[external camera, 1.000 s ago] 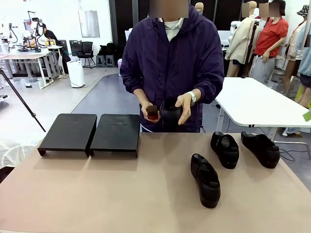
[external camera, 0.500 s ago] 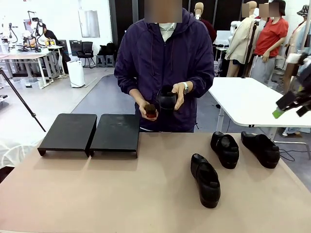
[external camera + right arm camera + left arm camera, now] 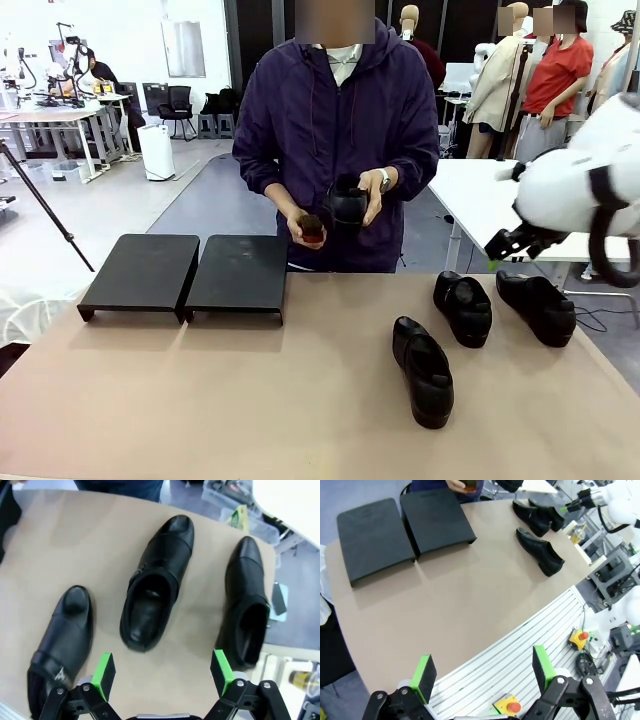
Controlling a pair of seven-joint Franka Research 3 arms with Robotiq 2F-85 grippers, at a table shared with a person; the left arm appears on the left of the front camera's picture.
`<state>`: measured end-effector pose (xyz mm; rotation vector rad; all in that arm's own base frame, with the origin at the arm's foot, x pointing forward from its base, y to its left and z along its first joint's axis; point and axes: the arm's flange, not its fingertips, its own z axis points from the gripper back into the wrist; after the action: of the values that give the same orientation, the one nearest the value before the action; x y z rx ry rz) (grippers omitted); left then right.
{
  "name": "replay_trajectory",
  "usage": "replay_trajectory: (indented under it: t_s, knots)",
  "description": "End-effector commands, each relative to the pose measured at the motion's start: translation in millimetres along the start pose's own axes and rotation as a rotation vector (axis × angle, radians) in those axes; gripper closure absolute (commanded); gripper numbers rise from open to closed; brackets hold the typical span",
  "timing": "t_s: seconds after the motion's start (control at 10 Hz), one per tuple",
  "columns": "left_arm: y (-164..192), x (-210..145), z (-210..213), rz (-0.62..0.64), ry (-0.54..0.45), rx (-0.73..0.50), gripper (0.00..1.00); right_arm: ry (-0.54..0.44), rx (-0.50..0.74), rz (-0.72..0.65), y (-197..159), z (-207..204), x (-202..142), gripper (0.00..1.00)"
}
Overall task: Organize the shoes by placing them on the stand.
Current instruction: Pick up one Shoe and place it in the middle of the table.
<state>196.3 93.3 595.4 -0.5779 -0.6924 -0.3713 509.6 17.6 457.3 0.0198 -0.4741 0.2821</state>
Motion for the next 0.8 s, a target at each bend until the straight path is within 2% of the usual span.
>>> replay_trajectory:
  t_s: [0.0, 0.4, 0.7]
  knots:
    - [-0.3, -1.3, 0.5, -0.015, -0.006, -0.018, 0.0, 0.007, 0.036, -0.018, -1.6, -25.5, 31.1, 0.0]
    - [-0.3, -1.3, 0.5, -0.015, -0.006, -0.018, 0.0, 0.062, 0.048, -0.069, -6.2, -84.5, 40.6, 0.0]
    - [-0.3, -1.3, 0.5, -0.015, -0.006, -0.018, 0.0, 0.122, 0.045, -0.095, -14.7, -107.2, 37.0, 0.0]
